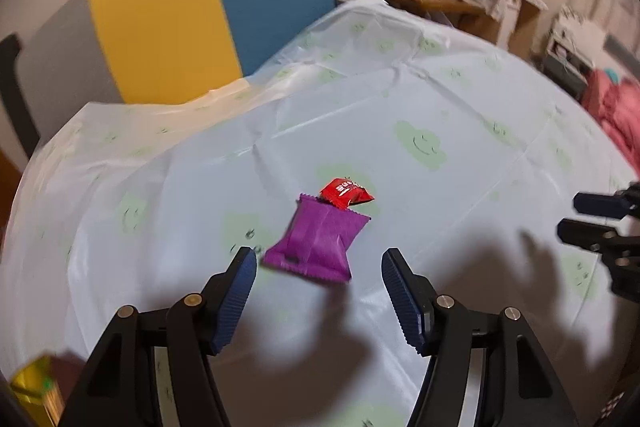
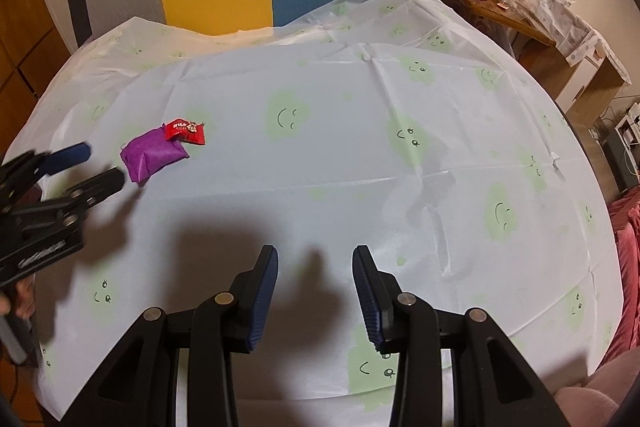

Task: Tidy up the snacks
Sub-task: 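Reach the left tool to the purple candy pouch and grasp it, then hold the purple pouch in the left tool while the right grasps the red candy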

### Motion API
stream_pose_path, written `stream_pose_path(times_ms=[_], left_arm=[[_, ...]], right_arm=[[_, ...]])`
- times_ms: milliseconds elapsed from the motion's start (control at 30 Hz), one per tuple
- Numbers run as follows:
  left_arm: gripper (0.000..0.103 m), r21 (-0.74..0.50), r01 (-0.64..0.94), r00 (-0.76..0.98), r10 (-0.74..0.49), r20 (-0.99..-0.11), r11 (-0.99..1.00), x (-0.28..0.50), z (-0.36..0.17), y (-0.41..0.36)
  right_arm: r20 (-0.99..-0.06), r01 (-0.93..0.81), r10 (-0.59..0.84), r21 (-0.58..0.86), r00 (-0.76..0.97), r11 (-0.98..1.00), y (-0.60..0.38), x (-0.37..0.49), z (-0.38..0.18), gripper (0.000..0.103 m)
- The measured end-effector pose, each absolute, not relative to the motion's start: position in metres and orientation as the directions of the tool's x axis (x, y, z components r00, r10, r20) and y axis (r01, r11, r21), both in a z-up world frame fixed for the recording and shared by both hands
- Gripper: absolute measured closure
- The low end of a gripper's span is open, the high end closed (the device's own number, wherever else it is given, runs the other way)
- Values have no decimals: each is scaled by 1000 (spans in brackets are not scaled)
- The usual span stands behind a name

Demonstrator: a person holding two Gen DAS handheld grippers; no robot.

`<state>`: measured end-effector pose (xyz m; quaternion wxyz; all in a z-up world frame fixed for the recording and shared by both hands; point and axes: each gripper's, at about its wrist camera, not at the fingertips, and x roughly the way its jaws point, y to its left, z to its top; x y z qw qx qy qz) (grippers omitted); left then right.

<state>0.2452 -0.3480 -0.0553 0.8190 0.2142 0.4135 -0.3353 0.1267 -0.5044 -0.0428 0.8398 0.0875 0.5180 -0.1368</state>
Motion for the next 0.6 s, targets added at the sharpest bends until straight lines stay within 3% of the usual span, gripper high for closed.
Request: stream_pose_path(times_ms=[233, 267, 300, 600], left_arm=[[38, 123, 761, 423, -344, -838, 637, 260, -74, -365], [44, 117, 761, 417, -344, -841, 638, 262, -76, -366], [62, 117, 761, 414, -339, -845, 638, 263, -79, -368], [65, 42, 659, 445, -344, -827, 751, 234, -82, -333]], right_arm=[[-892, 325, -139, 10, 431, 946, -506, 127, -41, 64], [-892, 323, -140, 8, 429, 946, -505, 127, -42, 64], [-893, 321, -139, 6, 428, 947, -504, 128, -42, 64], [-898, 317, -148, -10, 415, 948, -503, 129, -45, 64]])
